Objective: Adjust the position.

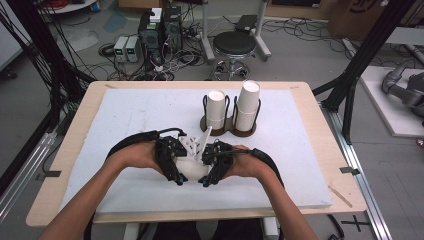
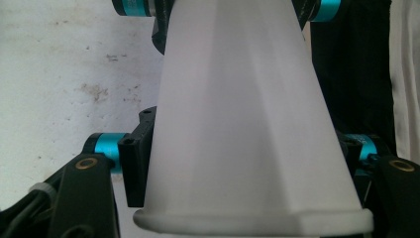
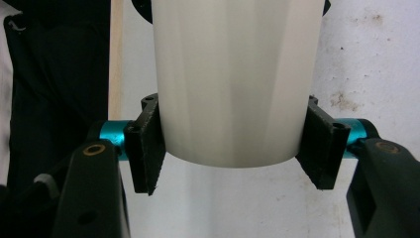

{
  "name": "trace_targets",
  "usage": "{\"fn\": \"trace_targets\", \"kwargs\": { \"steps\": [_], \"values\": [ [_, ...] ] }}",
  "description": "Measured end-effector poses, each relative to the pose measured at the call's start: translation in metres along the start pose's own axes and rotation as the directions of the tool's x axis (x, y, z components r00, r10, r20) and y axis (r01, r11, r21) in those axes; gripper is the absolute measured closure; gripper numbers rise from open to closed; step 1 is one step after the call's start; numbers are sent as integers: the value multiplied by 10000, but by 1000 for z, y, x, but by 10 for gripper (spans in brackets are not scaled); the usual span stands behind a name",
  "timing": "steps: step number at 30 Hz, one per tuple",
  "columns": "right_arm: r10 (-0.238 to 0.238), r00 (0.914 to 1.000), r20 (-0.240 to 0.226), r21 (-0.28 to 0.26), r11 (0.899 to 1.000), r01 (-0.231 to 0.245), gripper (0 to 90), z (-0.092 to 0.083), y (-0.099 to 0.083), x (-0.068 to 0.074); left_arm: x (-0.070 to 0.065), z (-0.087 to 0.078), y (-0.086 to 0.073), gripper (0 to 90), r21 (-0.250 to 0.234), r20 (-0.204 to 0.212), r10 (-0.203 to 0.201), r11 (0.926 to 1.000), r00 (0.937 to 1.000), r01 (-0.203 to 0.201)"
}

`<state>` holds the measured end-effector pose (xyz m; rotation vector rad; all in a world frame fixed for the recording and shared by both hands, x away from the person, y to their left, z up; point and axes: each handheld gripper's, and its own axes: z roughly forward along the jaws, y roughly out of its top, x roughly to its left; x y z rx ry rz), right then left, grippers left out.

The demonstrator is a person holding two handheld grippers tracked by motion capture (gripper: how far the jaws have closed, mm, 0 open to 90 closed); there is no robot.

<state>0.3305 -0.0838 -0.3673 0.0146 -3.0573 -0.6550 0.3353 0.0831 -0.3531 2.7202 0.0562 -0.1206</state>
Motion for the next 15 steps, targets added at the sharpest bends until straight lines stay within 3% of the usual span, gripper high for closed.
{"fn": "trace_targets", "kwargs": {
  "steps": [10, 14, 15],
  "values": [
    [19, 10000, 60, 6, 10000, -19, 370, 1, 0, 1, 0, 0, 0, 296, -19, 8, 28, 10000, 10000, -28],
    [67, 10000, 6, -159, 9999, -67, 370, 1, -1, 1, 1, -1, -2, 238, -381, 32, -90, 9992, 10000, 91],
    [58, 10000, -15, -225, 9997, -59, 369, 1, -2, 1, 3, -1, -3, 184, -460, 152, -130, 9988, 9998, 137]
  ]
}}
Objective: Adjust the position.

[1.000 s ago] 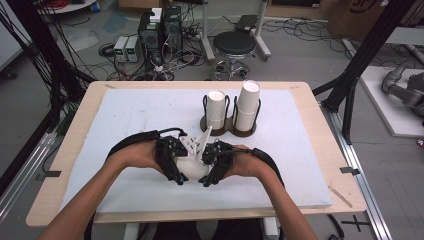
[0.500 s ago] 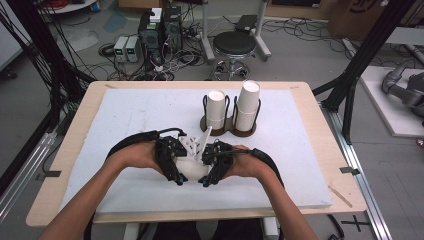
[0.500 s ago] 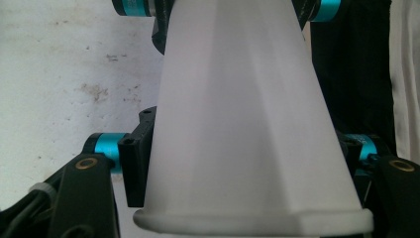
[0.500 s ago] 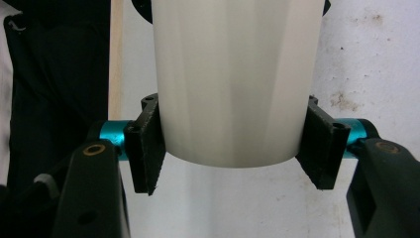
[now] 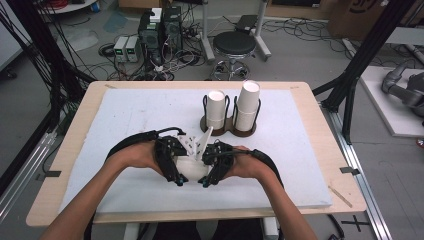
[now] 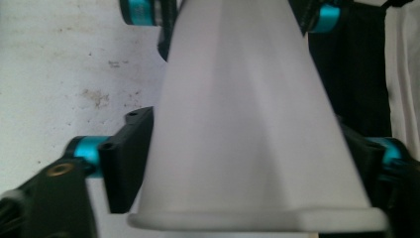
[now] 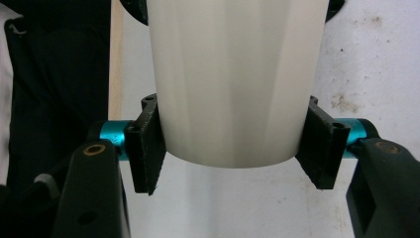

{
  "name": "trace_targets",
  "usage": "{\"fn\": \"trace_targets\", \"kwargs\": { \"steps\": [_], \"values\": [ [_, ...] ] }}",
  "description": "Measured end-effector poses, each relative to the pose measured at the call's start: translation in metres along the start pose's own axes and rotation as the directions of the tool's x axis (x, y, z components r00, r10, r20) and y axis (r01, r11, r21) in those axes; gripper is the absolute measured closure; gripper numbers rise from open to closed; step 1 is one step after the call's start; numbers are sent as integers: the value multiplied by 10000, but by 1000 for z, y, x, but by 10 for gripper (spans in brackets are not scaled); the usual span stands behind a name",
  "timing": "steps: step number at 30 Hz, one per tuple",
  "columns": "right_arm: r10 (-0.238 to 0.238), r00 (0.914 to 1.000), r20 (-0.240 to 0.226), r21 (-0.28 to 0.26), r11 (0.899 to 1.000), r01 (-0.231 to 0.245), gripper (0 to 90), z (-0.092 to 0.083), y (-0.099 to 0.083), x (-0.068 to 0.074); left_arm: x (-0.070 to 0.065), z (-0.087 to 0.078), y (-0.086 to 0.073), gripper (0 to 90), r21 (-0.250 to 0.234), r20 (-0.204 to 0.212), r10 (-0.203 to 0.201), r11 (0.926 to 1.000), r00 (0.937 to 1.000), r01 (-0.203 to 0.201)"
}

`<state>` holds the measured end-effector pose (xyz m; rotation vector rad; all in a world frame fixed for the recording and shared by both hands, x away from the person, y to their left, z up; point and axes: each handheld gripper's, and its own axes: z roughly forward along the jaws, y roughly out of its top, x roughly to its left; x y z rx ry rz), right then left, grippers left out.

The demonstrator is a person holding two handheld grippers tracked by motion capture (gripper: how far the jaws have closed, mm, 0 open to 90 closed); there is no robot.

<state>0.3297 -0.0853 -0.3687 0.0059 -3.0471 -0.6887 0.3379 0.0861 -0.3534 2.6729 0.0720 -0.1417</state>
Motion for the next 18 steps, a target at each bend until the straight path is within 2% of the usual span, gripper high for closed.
{"fn": "trace_targets", "kwargs": {
  "steps": [1, 5, 8, 10, 12, 18],
  "values": [
    [-49, 10000, -58, -132, 9999, 49, 370, -1, 0, 0, 1, 0, -1, 134, -113, 123, -30, 9999, 9999, 31],
    [-51, 10000, -35, -79, 10000, 51, 369, 0, -3, 1, 3, 0, -7, 69, -657, 387, -312, 9973, 9988, 337],
    [12, 10000, -30, -126, 9999, -13, 369, 1, -5, 1, 5, 1, -11, 58, -808, 694, -389, 9957, 9968, 444],
    [-1, 10000, -19, -198, 9998, 1, 369, 0, -6, 1, 6, 1, -12, 57, -841, 717, -410, 9953, 9966, 470],
    [3, 10000, -46, -200, 9998, -4, 369, 0, -6, 1, 7, 0, -12, 57, -1174, 903, -410, 9918, 9951, 515],
    [19, 10000, -17, -287, 9996, -19, 369, -2, -7, 0, 5, 3, -12, 57, -959, 840, -320, 9946, 9960, 400]
  ]
}}
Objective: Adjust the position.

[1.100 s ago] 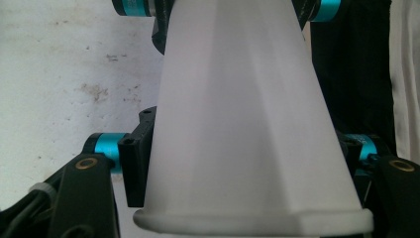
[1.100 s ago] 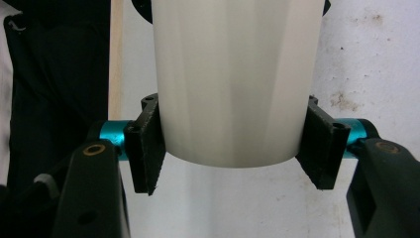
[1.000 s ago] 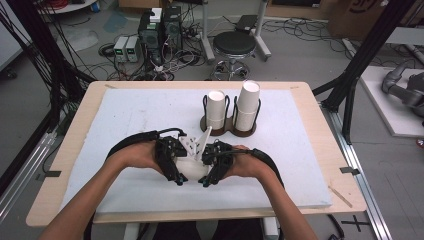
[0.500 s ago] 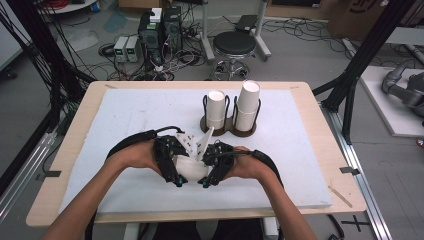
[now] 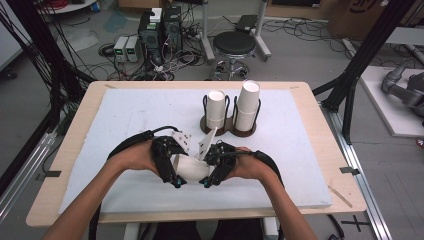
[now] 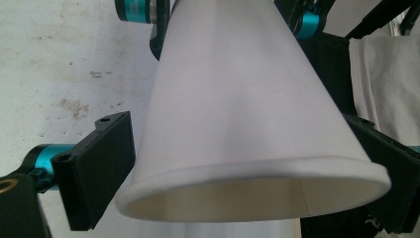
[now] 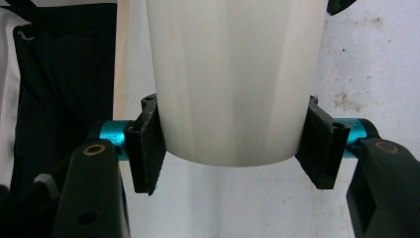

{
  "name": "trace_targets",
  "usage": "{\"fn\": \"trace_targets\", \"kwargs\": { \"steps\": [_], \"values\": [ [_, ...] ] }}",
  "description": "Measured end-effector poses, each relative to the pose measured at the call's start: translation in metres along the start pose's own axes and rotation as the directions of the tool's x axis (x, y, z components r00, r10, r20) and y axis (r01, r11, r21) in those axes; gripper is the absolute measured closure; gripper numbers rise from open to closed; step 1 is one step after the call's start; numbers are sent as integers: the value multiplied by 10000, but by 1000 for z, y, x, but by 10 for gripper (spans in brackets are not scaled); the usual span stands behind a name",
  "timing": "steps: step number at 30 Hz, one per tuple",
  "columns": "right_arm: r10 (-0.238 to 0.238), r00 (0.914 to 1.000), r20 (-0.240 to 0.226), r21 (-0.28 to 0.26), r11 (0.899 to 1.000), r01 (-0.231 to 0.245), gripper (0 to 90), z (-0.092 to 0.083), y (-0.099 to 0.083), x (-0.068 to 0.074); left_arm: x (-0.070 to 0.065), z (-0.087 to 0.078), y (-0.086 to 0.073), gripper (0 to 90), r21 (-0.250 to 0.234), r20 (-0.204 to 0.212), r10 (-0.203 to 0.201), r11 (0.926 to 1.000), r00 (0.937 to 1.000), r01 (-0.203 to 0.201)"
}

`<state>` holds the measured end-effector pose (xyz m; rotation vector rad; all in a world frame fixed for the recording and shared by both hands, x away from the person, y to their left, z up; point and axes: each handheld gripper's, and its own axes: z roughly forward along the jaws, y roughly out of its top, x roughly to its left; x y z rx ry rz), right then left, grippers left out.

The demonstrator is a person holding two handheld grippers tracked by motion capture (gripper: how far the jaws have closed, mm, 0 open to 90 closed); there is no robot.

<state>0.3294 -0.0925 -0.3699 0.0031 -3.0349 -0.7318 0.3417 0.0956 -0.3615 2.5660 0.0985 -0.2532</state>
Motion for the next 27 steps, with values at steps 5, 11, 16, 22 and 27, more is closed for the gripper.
{"fn": "trace_targets", "kwargs": {
  "steps": [5, 11, 16, 22, 27],
  "values": [
    [-14, 10000, -17, -72, 10000, 14, 369, -1, -1, 1, 0, 1, -1, 58, -30, -84, 12, 10000, 10000, -13],
    [-2, 10000, -3, -257, 9997, 2, 369, -6, -4, 0, 1, 2, -6, 58, -282, -169, -43, 9996, 9998, 38],
    [111, 9999, 50, -381, 9992, -109, 369, -10, -7, 0, 0, 3, -9, 57, -444, -207, -66, 9990, 9998, 57],
    [44, 9999, 120, -636, 9980, -36, 369, -12, -10, 0, 0, 5, -13, 58, -742, -245, -108, 9972, 9996, 90],
    [136, 9998, 139, -853, 9963, -123, 369, -15, -14, 1, 1, 4, -17, 58, -980, -209, -187, 9950, 9996, 166]
  ]
}}
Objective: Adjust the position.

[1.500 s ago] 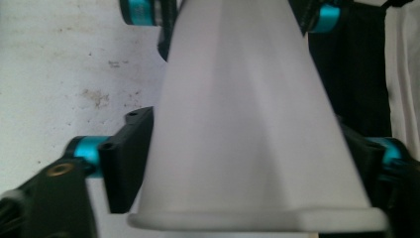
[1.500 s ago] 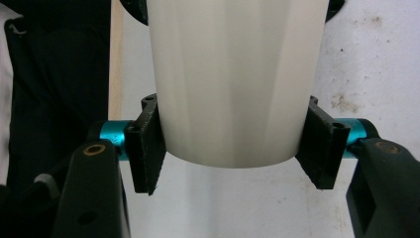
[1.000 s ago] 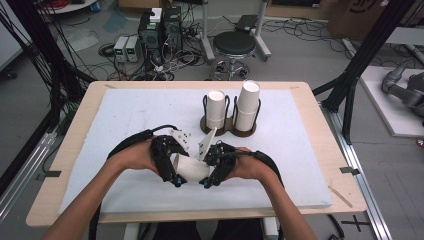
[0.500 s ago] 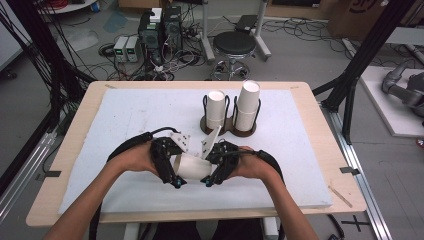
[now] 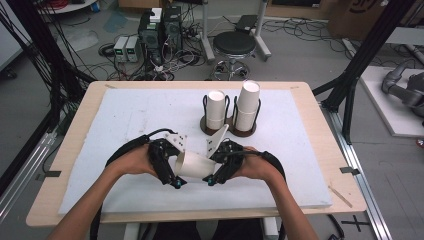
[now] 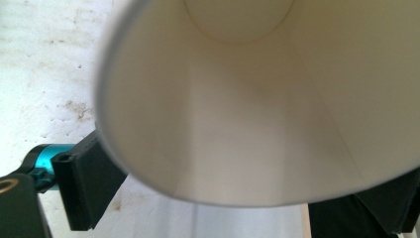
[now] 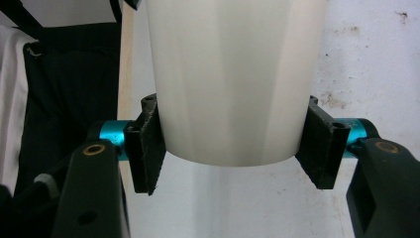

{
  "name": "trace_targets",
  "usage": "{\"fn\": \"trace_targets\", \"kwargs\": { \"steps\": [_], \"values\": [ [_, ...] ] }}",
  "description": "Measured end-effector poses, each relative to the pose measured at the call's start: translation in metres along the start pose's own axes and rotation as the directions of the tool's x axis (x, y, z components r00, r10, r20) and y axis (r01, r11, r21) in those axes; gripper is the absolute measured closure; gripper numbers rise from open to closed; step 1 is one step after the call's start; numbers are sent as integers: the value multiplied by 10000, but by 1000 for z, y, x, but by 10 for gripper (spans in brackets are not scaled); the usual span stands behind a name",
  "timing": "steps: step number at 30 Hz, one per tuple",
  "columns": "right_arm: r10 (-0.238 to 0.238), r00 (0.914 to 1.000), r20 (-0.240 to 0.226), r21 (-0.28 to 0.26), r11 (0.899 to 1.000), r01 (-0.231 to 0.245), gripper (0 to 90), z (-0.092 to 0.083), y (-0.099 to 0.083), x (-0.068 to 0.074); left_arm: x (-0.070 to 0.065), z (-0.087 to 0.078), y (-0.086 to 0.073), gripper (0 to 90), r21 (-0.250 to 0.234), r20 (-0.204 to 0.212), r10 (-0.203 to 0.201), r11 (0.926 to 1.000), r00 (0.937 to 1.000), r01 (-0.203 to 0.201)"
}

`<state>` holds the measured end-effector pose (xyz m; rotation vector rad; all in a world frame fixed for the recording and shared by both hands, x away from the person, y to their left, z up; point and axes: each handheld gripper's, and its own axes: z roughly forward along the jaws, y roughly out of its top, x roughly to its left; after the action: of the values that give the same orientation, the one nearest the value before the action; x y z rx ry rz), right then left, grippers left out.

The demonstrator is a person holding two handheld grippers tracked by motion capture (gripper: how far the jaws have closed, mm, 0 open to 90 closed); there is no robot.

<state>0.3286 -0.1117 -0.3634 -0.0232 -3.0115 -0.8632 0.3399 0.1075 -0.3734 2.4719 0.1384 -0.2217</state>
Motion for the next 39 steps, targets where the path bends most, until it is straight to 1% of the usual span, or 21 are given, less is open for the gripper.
{"fn": "trace_targets", "kwargs": {
  "steps": [2, 3, 5, 7, 9, 11, 16, 18, 20, 23, 26, 27, 28, 30, 32, 33, 34, 36, 37, 38, 39],
  "values": [
    [80, 10000, 22, -107, 9999, -80, 369, -1, -2, 0, 0, 1, -2, 58, -143, -113, -1, 9999, 9999, -1],
    [125, 9999, 2, -162, 9998, -125, 369, -2, -3, 0, 0, 1, -3, 58, -169, -91, -41, 9998, 10000, 40],
    [182, 9998, 48, -378, 9991, -180, 369, -3, -6, 0, 0, 2, -4, 58, -139, -188, 24, 9999, 9998, -27],
    [303, 9995, 39, -451, 9985, -301, 369, -5, -8, 0, 0, 2, -5, 58, -357, -152, -26, 9994, 9999, 20],
    [273, 9996, 72, -588, 9979, -268, 369, -6, -10, 0, 0, 1, -6, 58, -559, -201, -34, 9984, 9998, 22],
    [332, 9994, 79, -656, 9973, -326, 368, -7, -13, 0, 0, 1, -8, 58, -640, -215, -30, 9979, 9998, 17],
    [520, 9986, 95, -1114, 9925, -506, 368, -9, -21, 1, 0, 2, -16, 58, -863, -349, -61, 9963, 9994, 31],
    [506, 9987, 81, -1253, 9909, -492, 368, -9, -23, 1, 0, 2, -17, 58, -966, -441, -50, 9953, 9990, 7],
    [555, 9984, 50, -1358, 9892, -543, 368, -9, -25, 1, -1, 2, -18, 58, -1273, -370, -82, 9919, 9993, 35],
    [640, 9979, 129, -1519, 9865, -613, 368, -8, -30, 1, -2, 2, -19, 58, -1578, -306, -122, 9874, 9995, 72],
    [721, 9972, 203, -1776, 9818, -674, 368, -7, -33, 2, -2, 2, -22, 58, -2047, -266, -223, 9787, 9994, 163],
    [695, 9975, 136, -1865, 9802, -658, 368, -6, -35, 3, -2, 2, -23, 58, -2163, -273, -269, 9761, 9993, 203],
    [658, 9975, 246, -1942, 9791, -598, 368, -6, -36, 3, -1, 3, -24, 58, -2292, -268, -288, 9731, 9992, 219],
    [724, 9971, 240, -2092, 9757, -658, 368, -4, -38, 4, -1, 3, -27, 58, -2594, -224, -427, 9651, 9988, 355],
    [776, 9964, 340, -2130, 9746, -687, 368, -3, -41, 3, -2, 4, -30, 58, -2939, -183, -458, 9551, 9988, 384],
    [844, 9959, 340, -2200, 9726, -749, 368, -3, -41, 3, -2, 5, -31, 58, -3113, -131, -493, 9493, 9987, 428],
    [851, 9956, 381, -2359, 9690, -738, 368, -3, -42, 3, -2, 5, -32, 58, -3326, -134, -560, 9418, 9983, 484],
    [909, 9953, 331, -2556, 9635, -795, 368, -2, -44, 3, -2, 7, -34, 58, -3494, -183, -656, 9353, 9977, 551],
    [890, 9952, 394, -2609, 9624, -758, 368, -2, -44, 3, -2, 7, -35, 58, -3636, -213, -725, 9296, 9971, 598],
    [937, 9950, 355, -2640, 9611, -811, 368, -1, -45, 4, -2, 7, -35, 58, -3725, -208, -736, 9261, 9971, 606],
    [944, 9949, 349, -2691, 9596, -816, 368, -1, -45, 4, -2, 8, -35, 58, -3860, -169, -784, 9201, 9968, 658]
  ]
}}
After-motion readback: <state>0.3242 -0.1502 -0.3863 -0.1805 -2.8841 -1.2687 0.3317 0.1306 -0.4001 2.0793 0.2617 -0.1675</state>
